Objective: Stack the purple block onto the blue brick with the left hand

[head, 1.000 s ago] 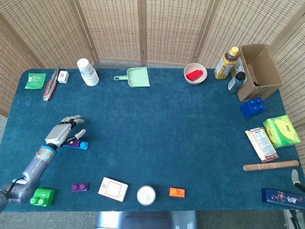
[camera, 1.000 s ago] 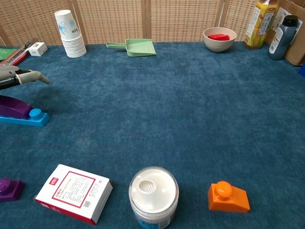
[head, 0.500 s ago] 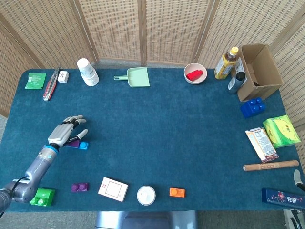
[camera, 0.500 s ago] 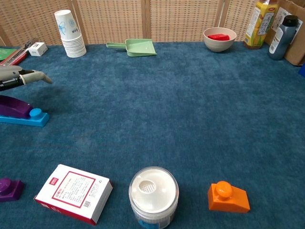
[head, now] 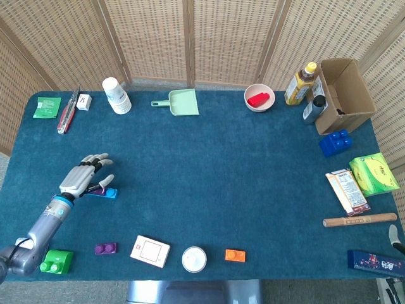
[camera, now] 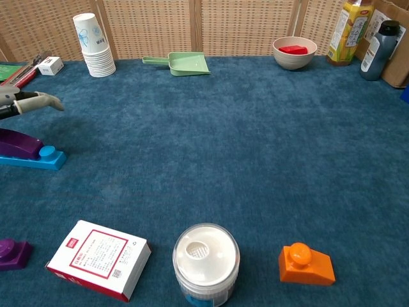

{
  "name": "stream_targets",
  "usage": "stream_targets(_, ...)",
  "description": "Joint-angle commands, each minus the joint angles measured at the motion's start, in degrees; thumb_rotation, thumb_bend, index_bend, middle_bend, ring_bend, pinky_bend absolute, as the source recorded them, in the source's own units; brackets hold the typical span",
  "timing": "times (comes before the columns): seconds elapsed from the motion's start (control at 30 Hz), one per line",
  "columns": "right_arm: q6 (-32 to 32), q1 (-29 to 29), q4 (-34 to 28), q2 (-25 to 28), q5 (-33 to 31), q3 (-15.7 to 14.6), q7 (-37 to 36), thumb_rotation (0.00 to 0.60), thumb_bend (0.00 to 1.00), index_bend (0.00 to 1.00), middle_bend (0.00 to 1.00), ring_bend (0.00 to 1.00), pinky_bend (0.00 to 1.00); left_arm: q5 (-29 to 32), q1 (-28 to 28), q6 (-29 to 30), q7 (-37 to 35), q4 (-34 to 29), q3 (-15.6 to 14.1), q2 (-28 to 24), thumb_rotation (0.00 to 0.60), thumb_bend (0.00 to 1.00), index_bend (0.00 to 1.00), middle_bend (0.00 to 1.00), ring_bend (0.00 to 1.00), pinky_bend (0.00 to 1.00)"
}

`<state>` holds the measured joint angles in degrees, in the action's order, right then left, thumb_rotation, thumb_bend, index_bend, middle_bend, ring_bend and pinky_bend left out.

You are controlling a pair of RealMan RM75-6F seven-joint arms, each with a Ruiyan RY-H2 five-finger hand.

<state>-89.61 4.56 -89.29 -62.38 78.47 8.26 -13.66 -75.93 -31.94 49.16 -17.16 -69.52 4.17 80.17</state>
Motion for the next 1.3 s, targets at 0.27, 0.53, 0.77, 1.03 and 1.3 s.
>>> stream_targets(0.27, -0.1, 0.0, -0.4, 0.1, 0.1, 0.0, 0.4, 0.600, 0.41, 0.03, 0.10, 0.00, 0.07, -2.2, 1.6, 2.8, -1.6, 3.4, -1.1, 1.1, 0.000, 0.29, 0.18, 0.08, 0.00, 0.00)
stream_targets(0.53, -0.3, 0.1, -0.7, 0.2, 0.0, 0.0, 0.7, 0.600, 0.41, 0.03, 0.10, 0.00, 0.07, -3.9, 1.7, 5.2, 0.7, 6.9, -1.4, 3.6, 0.000, 0.29, 0.18, 0.08, 0.00, 0.00)
stream_targets(0.77, -0.4, 0.2, -0.7, 0.4, -0.1, 0.1, 0.5, 0.600, 0.41, 0.03, 0.10, 0.00, 0.07, -3.7, 1.7, 5.1, 1.0, 8.3, -1.3, 4.8, 0.000, 0.29, 0.18, 0.08, 0.00, 0.00)
stream_targets(1.03, -0.3, 0.2, -0.6, 0.3, -0.1, 0.1, 0.2, 0.600, 0.41, 0.03, 0.10, 0.00, 0.07, -3.3, 2.1, 5.1, 1.7, 9.6, -1.3, 5.5, 0.000, 0.30, 0.18, 0.08, 0.00, 0.00)
stream_targets(1.3, -0.4, 0.2, -0.6, 0.3, -0.2, 0.1, 0.1, 0.600, 0.41, 0.03, 0.10, 0.00, 0.07, -3.5, 1.9, 5.1, 2.2, 10.7, -1.2, 6.3, 0.000, 0.30, 0.18, 0.07, 0.00, 0.00)
